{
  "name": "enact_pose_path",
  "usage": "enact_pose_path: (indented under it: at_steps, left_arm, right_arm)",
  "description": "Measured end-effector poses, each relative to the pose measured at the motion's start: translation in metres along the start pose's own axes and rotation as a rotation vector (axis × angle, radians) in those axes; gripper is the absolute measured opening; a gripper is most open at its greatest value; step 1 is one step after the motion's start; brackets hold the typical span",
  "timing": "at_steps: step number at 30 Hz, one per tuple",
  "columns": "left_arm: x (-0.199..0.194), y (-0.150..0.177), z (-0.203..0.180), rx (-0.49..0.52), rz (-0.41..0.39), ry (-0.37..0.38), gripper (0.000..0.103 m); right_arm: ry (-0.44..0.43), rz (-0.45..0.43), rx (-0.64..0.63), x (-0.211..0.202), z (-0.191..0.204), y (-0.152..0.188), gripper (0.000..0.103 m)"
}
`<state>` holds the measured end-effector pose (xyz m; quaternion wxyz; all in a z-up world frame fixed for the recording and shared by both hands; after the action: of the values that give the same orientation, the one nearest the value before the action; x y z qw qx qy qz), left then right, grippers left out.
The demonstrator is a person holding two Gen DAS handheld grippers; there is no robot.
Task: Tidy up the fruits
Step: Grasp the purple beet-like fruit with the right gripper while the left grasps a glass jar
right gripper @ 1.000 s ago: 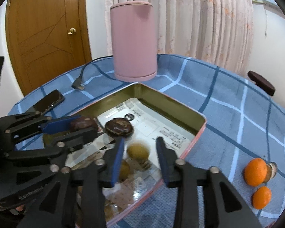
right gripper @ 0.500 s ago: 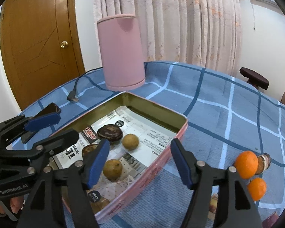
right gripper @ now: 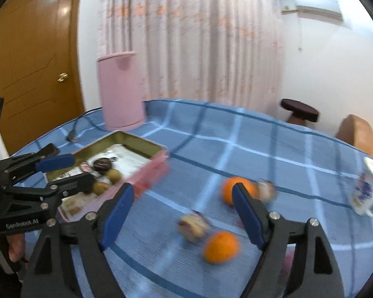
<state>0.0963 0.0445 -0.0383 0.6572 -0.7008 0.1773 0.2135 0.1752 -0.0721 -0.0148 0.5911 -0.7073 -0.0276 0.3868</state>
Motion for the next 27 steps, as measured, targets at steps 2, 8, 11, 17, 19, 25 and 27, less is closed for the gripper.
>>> enact_pose_path:
  at_steps: [2, 8, 11, 17, 19, 25, 27]
  left_arm:
    - [0.004, 0.001, -0.013, 0.022, 0.010, 0.020, 0.061]
    - [0.015, 0.001, -0.051, 0.084, 0.037, 0.068, 0.061]
    - [0.024, 0.000, -0.067, 0.104, 0.058, 0.091, 0.061]
    - [0.051, 0.000, -0.087, 0.129, 0.121, 0.109, 0.061]
    - [0.058, 0.000, -0.091, 0.136, 0.136, 0.103, 0.061]
    - [0.076, 0.000, -0.097, 0.131, 0.181, 0.132, 0.060]
    - [0.080, 0.000, -0.098, 0.131, 0.190, 0.135, 0.060]
  right_arm:
    - [0.061, -0.010, 0.017, -0.013, -0.021, 0.007, 0.089]
    - [0.222, 0.027, 0.082, -0.030, -0.075, 0.028, 0.091]
    - [0.228, 0.053, 0.117, -0.031, -0.091, 0.036, 0.091]
    - [0.230, 0.084, 0.127, -0.030, -0.098, 0.048, 0.091]
    - [0.225, 0.099, 0.123, -0.028, -0.097, 0.051, 0.089]
    - [0.183, 0.136, 0.166, -0.020, -0.105, 0.055, 0.059]
    - [0.176, 0.140, 0.172, -0.020, -0.106, 0.056, 0.059]
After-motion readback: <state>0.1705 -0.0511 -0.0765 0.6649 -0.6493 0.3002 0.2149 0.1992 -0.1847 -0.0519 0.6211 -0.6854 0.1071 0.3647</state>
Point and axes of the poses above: each gripper's, at about its wrist camera, not at the fingertips, and x roughly the way its jaws point, z to its left, y to its underside, the point moved 3 cm from there along x, roughly the way its jaws point, and after that the axes turned 2 degrees about -z, right-handed, at the moved point
